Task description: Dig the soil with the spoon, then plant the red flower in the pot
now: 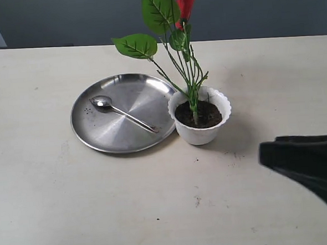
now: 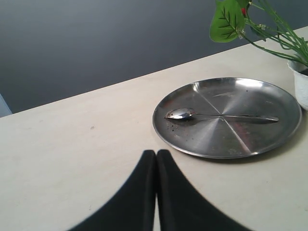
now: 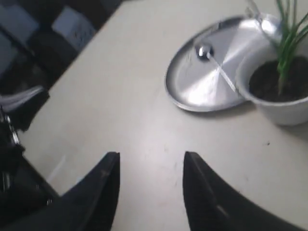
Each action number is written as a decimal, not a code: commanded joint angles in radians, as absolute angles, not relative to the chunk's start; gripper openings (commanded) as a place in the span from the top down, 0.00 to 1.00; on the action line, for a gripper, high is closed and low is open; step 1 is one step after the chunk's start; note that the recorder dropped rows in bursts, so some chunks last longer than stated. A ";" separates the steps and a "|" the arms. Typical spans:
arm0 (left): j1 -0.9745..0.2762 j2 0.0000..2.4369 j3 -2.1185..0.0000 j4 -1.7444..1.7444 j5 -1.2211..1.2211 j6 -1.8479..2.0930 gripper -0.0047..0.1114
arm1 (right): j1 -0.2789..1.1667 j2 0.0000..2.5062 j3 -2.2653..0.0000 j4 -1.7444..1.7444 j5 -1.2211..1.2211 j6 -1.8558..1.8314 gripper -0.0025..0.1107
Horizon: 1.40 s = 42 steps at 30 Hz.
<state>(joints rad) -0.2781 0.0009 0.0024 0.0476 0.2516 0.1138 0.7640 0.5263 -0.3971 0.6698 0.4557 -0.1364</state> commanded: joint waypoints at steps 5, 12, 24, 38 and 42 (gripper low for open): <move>-0.283 0.000 0.000 0.039 0.238 0.112 0.96 | 0.433 0.044 -0.245 0.694 0.506 -0.208 0.61; -0.283 0.000 0.000 0.040 0.238 0.112 0.96 | 0.327 0.019 -0.165 0.757 0.513 -0.234 0.61; -0.283 0.000 0.000 0.040 0.238 0.112 0.96 | 0.327 0.000 -0.142 0.665 0.483 -0.285 0.61; -0.283 0.000 0.000 0.040 0.238 0.112 0.96 | 0.327 0.000 0.000 0.164 0.297 0.216 0.61; -0.283 0.000 0.000 0.040 0.238 0.112 0.96 | 0.327 0.000 0.000 0.157 0.282 0.225 0.61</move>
<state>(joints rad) -0.2781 0.0009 0.0024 0.0476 0.2514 0.1138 0.3323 0.0064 -0.0042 0.1744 0.3182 0.2141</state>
